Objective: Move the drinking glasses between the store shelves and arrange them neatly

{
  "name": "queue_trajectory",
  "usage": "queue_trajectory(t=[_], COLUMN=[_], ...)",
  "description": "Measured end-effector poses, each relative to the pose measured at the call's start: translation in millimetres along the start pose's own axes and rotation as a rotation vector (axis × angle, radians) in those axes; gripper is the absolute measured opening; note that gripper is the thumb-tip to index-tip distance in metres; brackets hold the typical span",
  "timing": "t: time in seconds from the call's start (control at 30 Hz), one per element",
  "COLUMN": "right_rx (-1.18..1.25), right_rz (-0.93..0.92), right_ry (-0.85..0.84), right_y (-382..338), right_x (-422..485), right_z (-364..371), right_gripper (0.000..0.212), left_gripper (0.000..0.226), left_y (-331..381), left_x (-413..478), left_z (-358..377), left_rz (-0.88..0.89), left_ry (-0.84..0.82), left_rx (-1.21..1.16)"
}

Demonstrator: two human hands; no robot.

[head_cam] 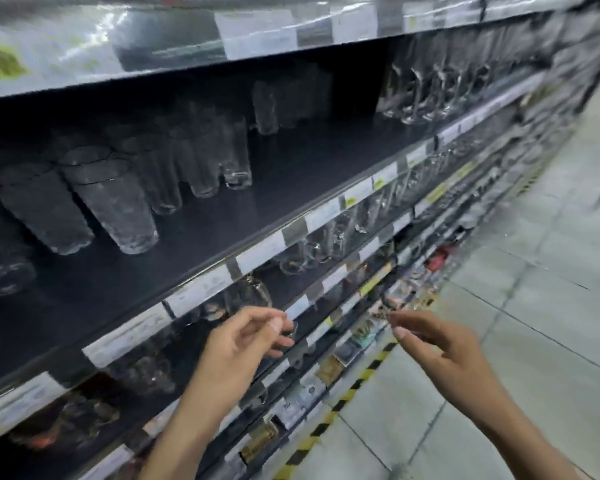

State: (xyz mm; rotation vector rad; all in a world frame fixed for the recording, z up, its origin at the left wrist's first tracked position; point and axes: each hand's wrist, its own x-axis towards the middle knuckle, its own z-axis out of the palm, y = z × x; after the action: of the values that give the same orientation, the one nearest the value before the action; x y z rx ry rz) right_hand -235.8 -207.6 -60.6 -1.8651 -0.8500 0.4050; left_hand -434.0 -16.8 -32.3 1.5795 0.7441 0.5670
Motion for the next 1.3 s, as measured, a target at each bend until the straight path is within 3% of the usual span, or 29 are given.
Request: queue_trajectory(t=[0.23, 0.4, 0.8, 1.07, 1.3], right_rx=[0.01, 0.019, -0.027, 0.028, -0.096], right_rz=[0.148, 0.187, 0.114, -0.124, -0.406], right_ry=[0.122, 0.094, -0.159, -0.33, -0.419], right_y=[69.9, 114.1, 155.1, 111.6, 57.5], right_x=[1.6, 44.5, 210.3, 344.7, 474.0], right_z=[-71.7, -127.4, -234.9, -246.3, -218.2], right_gripper=[0.018, 0.019, 0.017, 0.02, 0.027], left_gripper=[0.01, 0.009, 0.013, 0.014, 0.013], left_y=[-10.2, -8.4, 27.5, 68.0, 104.5], left_x=[42.5, 83.9, 189.2, 255.7, 342.0], left_z=[111.0, 183.8, 275.5, 281.8, 279.2], left_rz=[-0.081, -0.129, -0.206, -0.087, 0.021], left_ry=[-0.18, -0.197, 0.117, 0.322, 0.512], left_rx=[0.084, 0.12, 0.027, -0.012, 0.016])
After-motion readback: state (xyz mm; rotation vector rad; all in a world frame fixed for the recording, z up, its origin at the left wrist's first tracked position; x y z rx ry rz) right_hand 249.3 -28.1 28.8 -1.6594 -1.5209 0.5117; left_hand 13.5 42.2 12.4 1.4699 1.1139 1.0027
